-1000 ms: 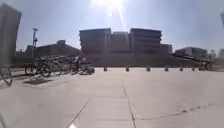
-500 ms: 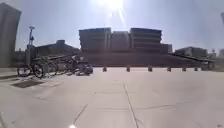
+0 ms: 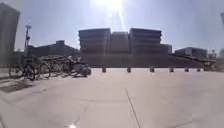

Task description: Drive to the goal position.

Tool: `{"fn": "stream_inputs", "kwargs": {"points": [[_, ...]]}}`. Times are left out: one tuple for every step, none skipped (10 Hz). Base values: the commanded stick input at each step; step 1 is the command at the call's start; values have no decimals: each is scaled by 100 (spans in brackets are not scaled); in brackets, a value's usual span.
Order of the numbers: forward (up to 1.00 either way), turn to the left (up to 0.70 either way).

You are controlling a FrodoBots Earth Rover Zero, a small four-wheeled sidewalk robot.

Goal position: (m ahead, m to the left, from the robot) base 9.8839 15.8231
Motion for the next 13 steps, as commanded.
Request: {"fn": "stream_inputs", "kwargs": {"points": [[100, 0], [100, 0], [100, 0], [100, 0], [100, 0], [100, 0], [100, 0], [100, 0], [100, 0], [100, 0], [100, 0], [100, 0], [100, 0]]}}
